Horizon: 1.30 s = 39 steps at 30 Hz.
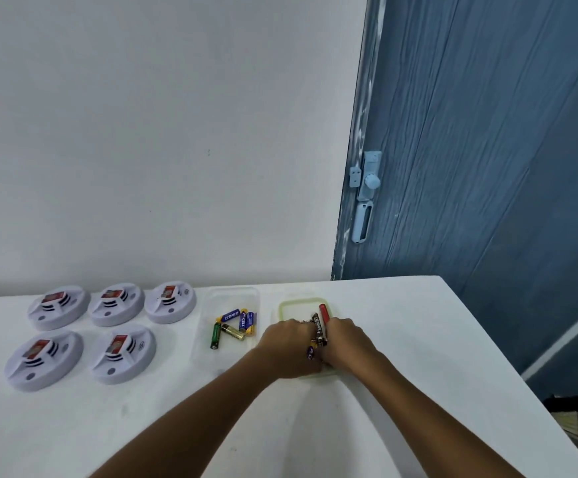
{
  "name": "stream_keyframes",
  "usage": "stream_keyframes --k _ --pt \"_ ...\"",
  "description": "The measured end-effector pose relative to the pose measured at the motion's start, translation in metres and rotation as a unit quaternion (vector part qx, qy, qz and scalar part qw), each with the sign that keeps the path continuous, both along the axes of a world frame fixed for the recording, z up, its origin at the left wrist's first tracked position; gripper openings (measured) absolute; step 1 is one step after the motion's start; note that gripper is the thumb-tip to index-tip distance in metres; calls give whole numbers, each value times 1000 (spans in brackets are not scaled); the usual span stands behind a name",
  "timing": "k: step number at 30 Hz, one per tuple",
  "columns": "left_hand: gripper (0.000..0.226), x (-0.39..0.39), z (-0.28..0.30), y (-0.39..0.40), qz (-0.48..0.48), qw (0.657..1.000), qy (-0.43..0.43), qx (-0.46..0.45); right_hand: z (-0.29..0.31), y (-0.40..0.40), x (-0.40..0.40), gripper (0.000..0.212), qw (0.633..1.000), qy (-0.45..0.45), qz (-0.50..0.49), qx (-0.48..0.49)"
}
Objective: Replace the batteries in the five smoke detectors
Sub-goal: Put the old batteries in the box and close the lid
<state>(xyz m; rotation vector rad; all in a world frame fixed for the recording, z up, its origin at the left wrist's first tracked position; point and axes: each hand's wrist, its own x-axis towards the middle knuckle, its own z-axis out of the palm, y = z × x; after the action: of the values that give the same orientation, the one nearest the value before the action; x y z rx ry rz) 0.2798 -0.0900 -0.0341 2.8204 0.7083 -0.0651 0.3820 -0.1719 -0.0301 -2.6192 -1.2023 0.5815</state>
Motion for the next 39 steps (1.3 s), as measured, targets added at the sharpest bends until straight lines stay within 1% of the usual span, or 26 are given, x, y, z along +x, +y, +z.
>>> stream_keyframes --k 2,4,5,6,8,9,11,13,15,18,19,22,23,24,26,28,30,32,34,35,38,39 --pt "52 3 -2 -5 19 1000 -4 -19 -1 3 -1 82 1000 -10 20 -15" --pt "50 6 2 -8 35 998 -1 -44 -2 5 -1 87 999 -10 22 -23" --pt "48 7 4 -9 43 997 0 -57 -3 6 -1 84 1000 -2 17 -24" --pt "45 8 6 -10 50 996 -2 -67 -2 7 1 76 1000 8 9 -24" --pt "38 11 6 -9 62 995 1 -76 3 7 2 49 999 23 -2 -23" --pt "36 12 6 -9 68 995 2 -77 5 7 2 42 999 24 -3 -22" --pt "35 15 7 -10 79 994 2 -75 8 6 1 40 1000 12 0 -22" --pt "34 16 7 -12 86 993 5 -76 9 5 -1 46 1000 -11 4 -21" --pt "35 17 6 -12 86 993 2 -80 8 5 -1 45 1000 -4 -2 -19" --pt "34 18 8 -8 77 994 3 -76 8 4 0 24 999 33 -14 -7" --pt "33 17 13 -6 69 995 2 -74 8 4 0 25 999 37 -14 -5" --pt "35 6 40 3 46 997 -23 -60 8 3 -1 52 999 49 -14 -2" --pt "35 -1 51 10 47 997 -33 -52 8 5 2 53 998 67 -21 5" --pt "33 -12 62 20 53 997 -41 -44 9 8 3 49 995 97 -28 22" --pt "28 -38 79 44 77 996 -40 -38 18 20 1 28 981 165 -45 93" --pt "29 -62 84 62 94 995 14 -36 31 35 -11 10 963 204 -44 173" --pt "35 -77 78 69 96 990 77 -61 44 53 -37 6 958 214 -4 189" --pt "35 -83 67 68 95 984 120 -87 48 71 -63 10 968 186 51 159" --pt "27 -86 56 67 92 984 136 -71 45 87 -81 7 982 124 88 110" --pt "23 -86 53 66 90 985 136 -59 43 91 -85 8 986 95 98 94" --pt "26 -88 53 71 91 985 129 -69 44 96 -91 26 990 29 120 63" --pt "31 -87 55 74 90 984 137 -75 44 95 -92 27 990 14 130 56"
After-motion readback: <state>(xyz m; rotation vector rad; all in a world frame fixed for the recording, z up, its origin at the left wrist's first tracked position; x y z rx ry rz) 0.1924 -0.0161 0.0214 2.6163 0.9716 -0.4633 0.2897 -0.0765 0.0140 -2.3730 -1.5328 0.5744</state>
